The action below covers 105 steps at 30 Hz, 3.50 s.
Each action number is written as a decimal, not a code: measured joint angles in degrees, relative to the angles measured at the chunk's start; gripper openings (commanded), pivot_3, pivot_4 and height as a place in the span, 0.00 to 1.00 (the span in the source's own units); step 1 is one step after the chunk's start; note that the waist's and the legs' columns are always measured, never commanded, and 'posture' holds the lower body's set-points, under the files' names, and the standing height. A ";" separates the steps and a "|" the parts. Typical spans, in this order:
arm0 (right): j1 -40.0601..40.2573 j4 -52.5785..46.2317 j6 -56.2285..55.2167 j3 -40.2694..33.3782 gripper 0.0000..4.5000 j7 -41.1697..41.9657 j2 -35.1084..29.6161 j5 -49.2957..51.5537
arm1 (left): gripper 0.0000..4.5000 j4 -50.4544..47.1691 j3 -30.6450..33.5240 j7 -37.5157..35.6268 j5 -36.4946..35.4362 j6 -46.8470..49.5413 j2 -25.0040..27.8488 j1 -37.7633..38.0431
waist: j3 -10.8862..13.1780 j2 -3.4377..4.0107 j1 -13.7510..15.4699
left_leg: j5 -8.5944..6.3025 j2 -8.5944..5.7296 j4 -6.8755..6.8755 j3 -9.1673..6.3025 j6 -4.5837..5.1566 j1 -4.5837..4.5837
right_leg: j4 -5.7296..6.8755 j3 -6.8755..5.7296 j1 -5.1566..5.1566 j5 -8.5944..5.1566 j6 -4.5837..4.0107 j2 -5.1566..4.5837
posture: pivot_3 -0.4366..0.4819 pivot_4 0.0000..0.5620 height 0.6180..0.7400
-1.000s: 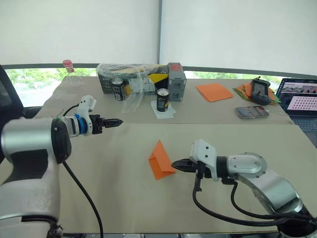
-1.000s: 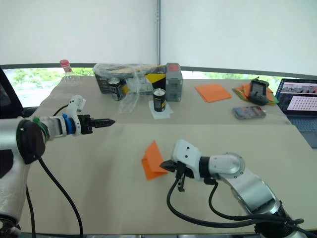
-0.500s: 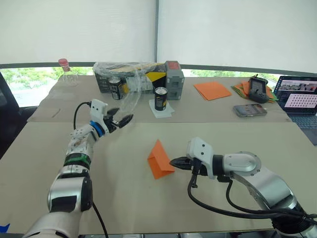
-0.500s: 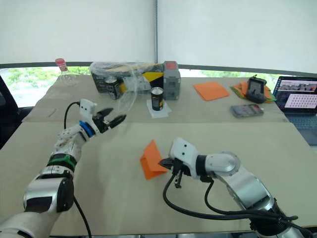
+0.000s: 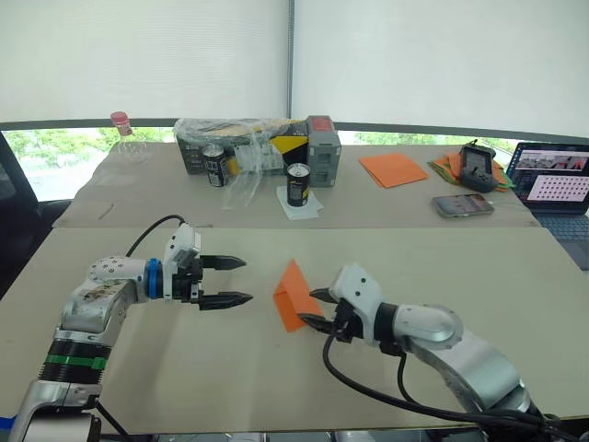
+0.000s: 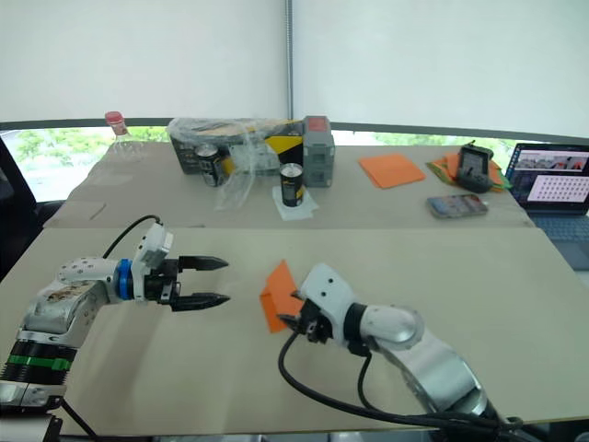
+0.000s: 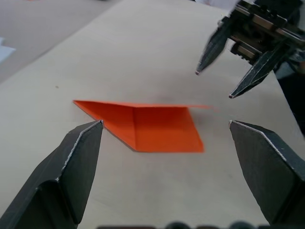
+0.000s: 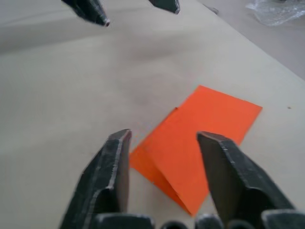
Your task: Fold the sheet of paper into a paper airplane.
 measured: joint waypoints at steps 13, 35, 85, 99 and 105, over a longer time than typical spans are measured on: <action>2.86 3.26 3.11 6.24 0.70 -12.67 6.26 -8.87 | 1.00 5.89 -4.57 -5.78 4.14 -2.80 1.71 -4.76 | 0.01 0.01 0.07 | 0.00 -0.07 -0.01 0.04 0.00 0.02 | 0.00 -0.02 0.01 0.00 -0.01 0.08 | 0.48 0.27 0.99; -1.76 23.00 -64.19 5.75 0.00 14.89 -22.18 -17.41 | 1.00 9.32 -4.48 -5.65 5.77 -5.58 0.26 -3.10 | 0.09 0.13 -0.10 | -0.09 0.10 -0.13 0.12 0.16 0.73 | -0.41 -0.07 0.86 -0.01 -0.01 0.19 | 0.48 0.27 0.99; 17.32 7.86 -53.92 -13.18 0.90 16.21 -21.12 -10.76 | 0.01 40.36 -11.94 -10.53 15.50 -27.78 -18.92 -18.42 | 0.10 0.16 0.42 | -0.16 0.01 -0.01 0.16 0.26 0.66 | -0.45 -0.02 0.89 -0.01 -0.01 0.16 | 0.48 0.27 0.99; 9.86 21.58 -59.92 -4.30 0.90 16.52 -12.88 -19.07 | 0.01 46.37 -12.32 -10.92 19.70 -36.49 -21.45 -17.96 | 0.10 0.17 0.35 | -0.16 0.02 -0.02 0.16 0.27 0.70 | -0.43 -0.03 0.91 -0.01 -0.01 0.18 | 0.48 0.27 0.99; 9.27 24.79 -63.92 -2.15 0.90 18.42 -12.52 -19.63 | 0.01 46.47 -11.58 -10.91 19.47 -35.81 -20.77 -17.69 | 0.10 0.17 0.33 | -0.16 0.02 -0.01 0.15 0.27 0.72 | -0.42 -0.02 0.93 -0.01 -0.01 0.19 | 0.48 0.27 0.99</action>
